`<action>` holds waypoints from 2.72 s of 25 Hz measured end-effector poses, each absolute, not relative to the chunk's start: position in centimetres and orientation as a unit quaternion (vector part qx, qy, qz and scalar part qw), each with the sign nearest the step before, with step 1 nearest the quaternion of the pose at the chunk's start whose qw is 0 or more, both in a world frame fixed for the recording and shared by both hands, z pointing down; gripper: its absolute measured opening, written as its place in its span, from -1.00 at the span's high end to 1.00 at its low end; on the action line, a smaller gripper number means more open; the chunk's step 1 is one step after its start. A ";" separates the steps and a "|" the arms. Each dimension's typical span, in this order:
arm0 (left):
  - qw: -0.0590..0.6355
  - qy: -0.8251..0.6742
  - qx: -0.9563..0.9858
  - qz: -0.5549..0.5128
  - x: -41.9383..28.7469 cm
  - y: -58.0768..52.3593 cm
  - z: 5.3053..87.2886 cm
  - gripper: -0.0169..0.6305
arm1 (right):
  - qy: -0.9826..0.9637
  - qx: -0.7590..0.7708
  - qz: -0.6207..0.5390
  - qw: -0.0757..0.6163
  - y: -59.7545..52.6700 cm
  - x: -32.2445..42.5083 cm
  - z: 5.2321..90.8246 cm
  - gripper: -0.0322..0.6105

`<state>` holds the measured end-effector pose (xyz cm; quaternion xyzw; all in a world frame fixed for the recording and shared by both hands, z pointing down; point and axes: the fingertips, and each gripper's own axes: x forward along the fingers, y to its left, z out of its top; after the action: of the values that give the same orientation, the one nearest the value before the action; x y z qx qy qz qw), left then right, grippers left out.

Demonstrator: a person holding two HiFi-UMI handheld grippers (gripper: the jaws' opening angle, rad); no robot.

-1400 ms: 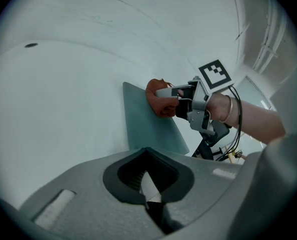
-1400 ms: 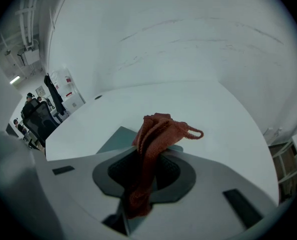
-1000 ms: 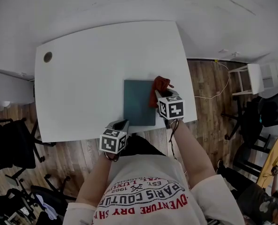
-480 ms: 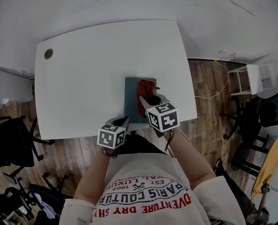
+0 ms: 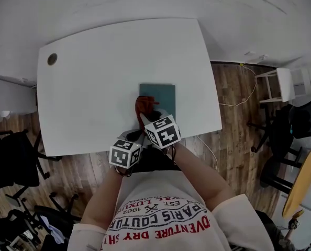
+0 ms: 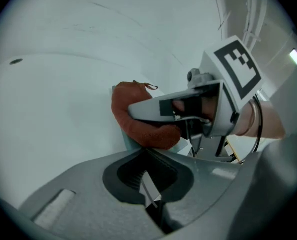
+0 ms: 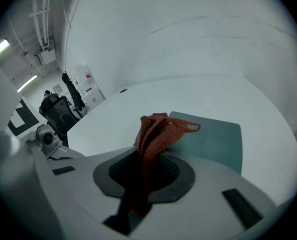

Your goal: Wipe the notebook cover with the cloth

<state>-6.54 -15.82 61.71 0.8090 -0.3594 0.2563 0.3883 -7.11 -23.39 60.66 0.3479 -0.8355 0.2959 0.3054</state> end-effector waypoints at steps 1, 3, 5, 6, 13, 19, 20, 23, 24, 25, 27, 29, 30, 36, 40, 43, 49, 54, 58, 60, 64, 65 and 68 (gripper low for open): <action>0.390 -0.359 0.809 0.255 -6.5 -15.9 61.7 0.92 | -0.835 0.349 0.298 0.303 -23.5 -7.0 60.8 0.67; 0.392 -0.359 0.808 0.254 -6.6 -16.1 61.7 0.92 | -0.837 0.348 0.295 0.304 -23.8 -6.9 60.8 0.67; 0.391 -0.363 0.807 0.254 -6.6 -16.1 61.7 0.92 | -0.839 0.346 0.284 0.309 -23.9 -6.6 60.7 0.67; 0.390 -0.364 0.807 0.255 -6.5 -16.1 61.7 0.92 | -0.839 0.347 0.281 0.310 -23.9 -6.3 60.7 0.67; 0.387 -0.353 0.806 0.276 -6.2 -15.8 61.8 0.92 | -0.832 0.372 0.266 0.315 -23.9 -2.6 60.8 0.66; 0.381 -0.350 0.809 0.278 -6.2 -15.8 61.8 0.92 | -0.821 0.393 0.273 0.311 -23.8 0.6 60.8 0.65; 0.383 -0.349 0.809 0.276 -6.2 -15.9 61.8 0.92 | -0.819 0.398 0.273 0.310 -23.8 1.3 60.8 0.65; 0.384 -0.353 0.808 0.274 -6.3 -15.9 61.7 0.92 | -0.809 0.416 0.279 0.307 -23.8 3.4 60.8 0.65; 0.382 -0.354 0.808 0.274 -6.3 -15.9 61.8 0.92 | -0.805 0.423 0.281 0.307 -23.7 4.2 60.8 0.65; 0.381 -0.355 0.808 0.275 -6.3 -15.8 61.8 0.92 | -0.801 0.430 0.284 0.307 -23.6 4.9 60.9 0.65; 0.381 -0.357 0.807 0.275 -6.2 -15.7 61.8 0.92 | -0.792 0.442 0.288 0.307 -23.4 6.4 61.0 0.65; 0.383 -0.358 0.807 0.273 -6.0 -15.8 61.8 0.92 | -0.785 0.451 0.290 0.311 -23.3 7.6 61.1 0.65; 0.384 -0.358 0.806 0.272 -5.9 -15.8 61.8 0.92 | -0.781 0.455 0.290 0.315 -23.3 8.0 61.0 0.65; 0.382 -0.354 0.811 0.266 -6.1 -15.8 61.8 0.92 | -0.773 0.465 0.283 0.325 -22.2 7.5 59.0 0.67; 0.388 -0.353 0.813 0.254 -6.3 -15.9 61.8 0.92 | -0.811 0.416 0.272 0.309 -20.1 2.5 56.7 0.67; 0.388 -0.350 0.815 0.251 -6.0 -16.0 61.8 0.92 | -0.827 0.390 0.274 0.297 -18.8 -0.7 56.2 0.67; 0.387 -0.343 0.819 0.247 -6.2 -15.9 61.8 0.92 | -0.826 0.371 0.291 0.310 -17.7 -4.5 57.9 0.67; 0.380 -0.344 0.822 0.248 -6.4 -15.9 61.7 0.92 | -0.815 0.369 0.312 0.319 -17.8 -5.6 60.1 0.68; 0.378 -0.346 0.823 0.246 -6.4 -16.0 61.7 0.92 | -0.813 0.360 0.343 0.304 -18.4 -5.3 61.2 0.68; 0.380 -0.344 0.822 0.247 -6.4 -16.0 61.7 0.92 | -0.816 0.348 0.358 0.292 -18.5 -5.2 61.3 0.68; 0.379 -0.337 0.823 0.256 -6.5 -16.0 61.7 0.92 | -0.820 0.345 0.359 0.283 -18.5 -5.0 61.3 0.68; 0.380 -0.336 0.823 0.256 -6.4 -16.0 61.7 0.92 | -0.820 0.345 0.359 0.281 -18.4 -4.9 61.3 0.68; 0.380 -0.339 0.822 0.254 -6.3 -15.8 61.8 0.92 | -0.820 0.345 0.364 0.277 -18.3 -4.1 61.3 0.68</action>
<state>-6.28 -15.85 61.75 0.8223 -0.3388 0.2535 0.3804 -4.06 -18.27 61.32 0.3450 -0.8198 0.3637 0.2769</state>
